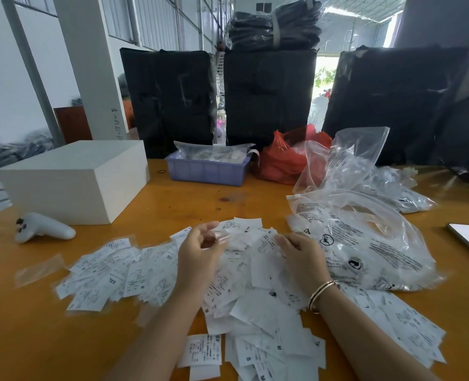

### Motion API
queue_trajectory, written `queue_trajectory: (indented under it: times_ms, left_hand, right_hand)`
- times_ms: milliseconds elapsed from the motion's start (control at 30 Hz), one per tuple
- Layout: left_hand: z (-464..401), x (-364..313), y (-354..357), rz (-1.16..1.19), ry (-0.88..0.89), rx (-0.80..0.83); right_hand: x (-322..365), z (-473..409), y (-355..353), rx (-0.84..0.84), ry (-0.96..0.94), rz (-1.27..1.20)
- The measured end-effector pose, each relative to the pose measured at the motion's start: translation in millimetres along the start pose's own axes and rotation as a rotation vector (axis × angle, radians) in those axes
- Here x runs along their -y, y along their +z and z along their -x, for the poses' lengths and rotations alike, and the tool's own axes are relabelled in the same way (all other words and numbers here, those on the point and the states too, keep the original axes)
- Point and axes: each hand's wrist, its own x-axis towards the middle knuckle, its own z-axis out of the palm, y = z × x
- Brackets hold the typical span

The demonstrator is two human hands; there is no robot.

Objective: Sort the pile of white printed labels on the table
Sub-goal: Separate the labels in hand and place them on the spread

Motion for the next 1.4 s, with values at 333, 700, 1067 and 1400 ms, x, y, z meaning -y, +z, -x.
queue_trajectory:
  times_ms: [333, 700, 1067, 1400]
  left_hand:
    - [0.2, 0.6, -0.2, 0.092, -0.066, 0.061]
    - [7.6, 0.3, 0.6, -0.355, 0.491, 0.091]
    - [9.3, -5.6, -1.8, -0.596, 0.691, 0.02]
    - [8.1, -4.9, 0.6, -0.348, 0.49, 0.127]
  right_hand:
    - [13.4, 7.8, -5.8, -0.094, 0.177, -0.849]
    - [19.8, 20.9, -0.4, 0.089, -0.05, -0.696]
    - [19.6, 30.5, 4.9, -0.014, -0.314, -0.154]
    - [18.9, 29.2, 2.8, -0.13, -0.35, -0.12]
